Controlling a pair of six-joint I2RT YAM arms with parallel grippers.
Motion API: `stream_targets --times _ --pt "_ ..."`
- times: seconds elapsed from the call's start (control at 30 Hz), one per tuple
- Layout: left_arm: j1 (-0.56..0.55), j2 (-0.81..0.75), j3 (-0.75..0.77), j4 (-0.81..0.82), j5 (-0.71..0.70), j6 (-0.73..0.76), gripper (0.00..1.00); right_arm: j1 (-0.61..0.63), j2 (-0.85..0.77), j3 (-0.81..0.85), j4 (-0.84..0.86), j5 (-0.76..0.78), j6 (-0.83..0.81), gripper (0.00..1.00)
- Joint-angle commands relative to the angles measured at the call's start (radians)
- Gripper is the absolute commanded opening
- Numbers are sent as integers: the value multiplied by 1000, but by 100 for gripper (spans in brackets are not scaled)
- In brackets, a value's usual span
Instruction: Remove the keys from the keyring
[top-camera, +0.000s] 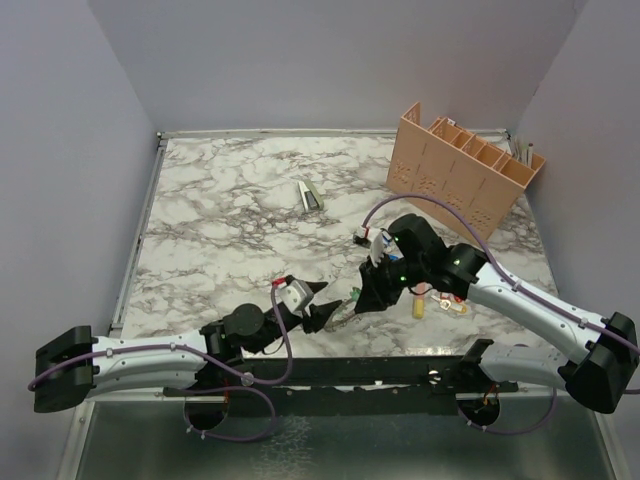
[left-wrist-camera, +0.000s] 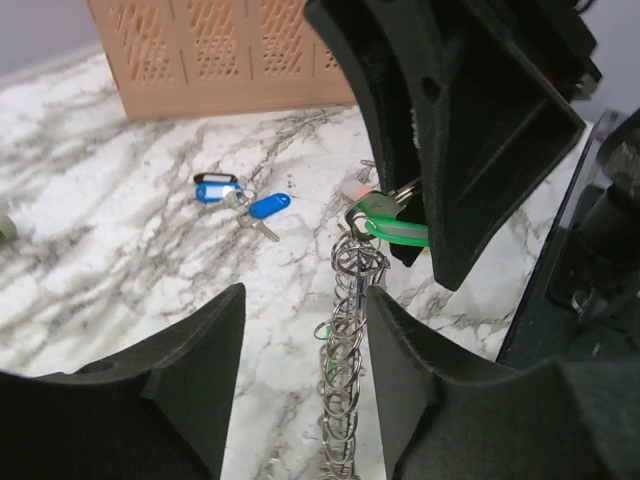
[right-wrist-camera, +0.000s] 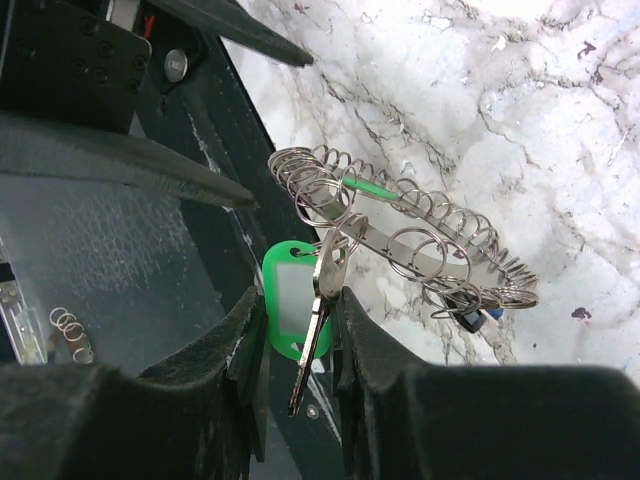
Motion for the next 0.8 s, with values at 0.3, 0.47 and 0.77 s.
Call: stream_targets --times 0.3,0.47,0.77 --pt "-4 50 99 -40 319 618 61 1 14 53 -71 -41 -69 1" --pt "-4 81 175 -181 376 736 59 0 12 56 -87 -50 -88 1" --pt "19 165 315 -413 448 795 57 0 30 65 -103 -82 -123 1"
